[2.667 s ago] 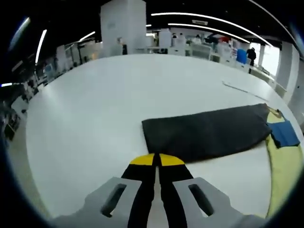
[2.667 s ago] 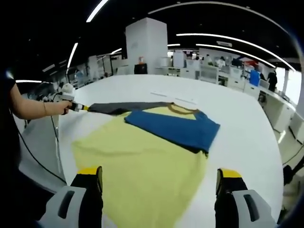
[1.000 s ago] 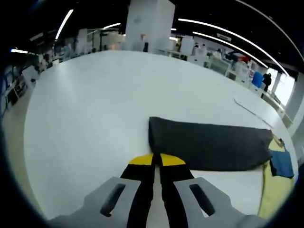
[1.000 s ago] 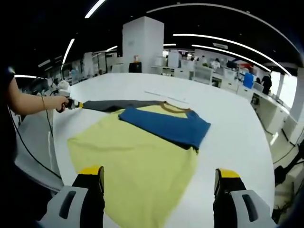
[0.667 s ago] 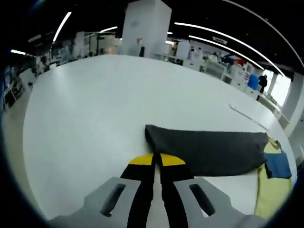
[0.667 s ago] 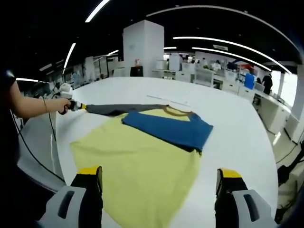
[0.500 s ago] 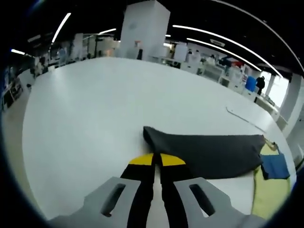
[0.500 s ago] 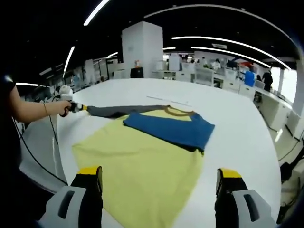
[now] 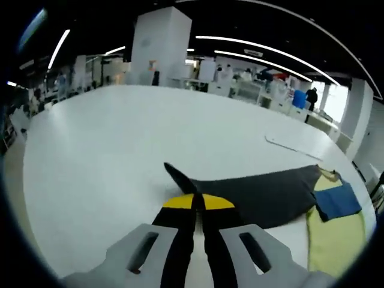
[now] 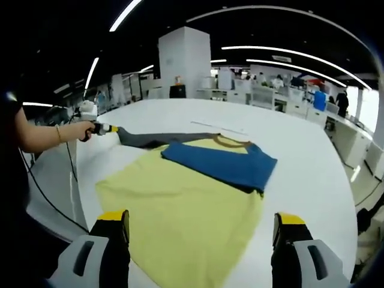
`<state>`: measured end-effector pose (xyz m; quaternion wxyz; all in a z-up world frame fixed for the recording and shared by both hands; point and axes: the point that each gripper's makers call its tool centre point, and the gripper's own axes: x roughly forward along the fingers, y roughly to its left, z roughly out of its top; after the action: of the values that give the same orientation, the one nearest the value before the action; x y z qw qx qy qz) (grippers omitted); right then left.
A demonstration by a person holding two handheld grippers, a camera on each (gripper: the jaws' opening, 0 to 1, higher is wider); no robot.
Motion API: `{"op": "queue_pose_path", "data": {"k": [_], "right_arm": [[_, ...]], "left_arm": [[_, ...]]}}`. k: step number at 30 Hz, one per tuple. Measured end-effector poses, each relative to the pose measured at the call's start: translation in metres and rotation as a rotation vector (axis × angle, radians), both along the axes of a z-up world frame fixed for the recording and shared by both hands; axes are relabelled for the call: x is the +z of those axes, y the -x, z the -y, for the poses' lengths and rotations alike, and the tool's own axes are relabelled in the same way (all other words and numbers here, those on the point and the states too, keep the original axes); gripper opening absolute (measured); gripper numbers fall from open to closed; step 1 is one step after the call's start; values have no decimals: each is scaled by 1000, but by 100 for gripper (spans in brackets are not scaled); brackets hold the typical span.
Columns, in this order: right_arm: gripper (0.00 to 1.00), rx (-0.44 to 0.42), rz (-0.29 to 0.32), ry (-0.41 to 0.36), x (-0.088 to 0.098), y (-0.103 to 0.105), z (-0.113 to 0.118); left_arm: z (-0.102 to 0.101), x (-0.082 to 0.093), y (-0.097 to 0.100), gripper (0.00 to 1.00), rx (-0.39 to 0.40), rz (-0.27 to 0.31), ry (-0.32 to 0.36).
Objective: Fold the garment on the visible template until the final outline fits inside the template.
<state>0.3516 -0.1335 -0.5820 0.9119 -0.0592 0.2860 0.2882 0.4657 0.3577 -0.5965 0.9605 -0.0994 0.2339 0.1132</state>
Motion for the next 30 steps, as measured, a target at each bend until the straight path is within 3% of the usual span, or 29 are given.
{"op": "queue_pose_path", "data": {"k": [11,30], "right_arm": [[99,9,5,-48,4,0,-10],[99,28,0,-45,3,4,-18]], "left_arm": [[32,12,-11,1,-80,38,15],[78,20,-27,1,-138,85,106]]}}
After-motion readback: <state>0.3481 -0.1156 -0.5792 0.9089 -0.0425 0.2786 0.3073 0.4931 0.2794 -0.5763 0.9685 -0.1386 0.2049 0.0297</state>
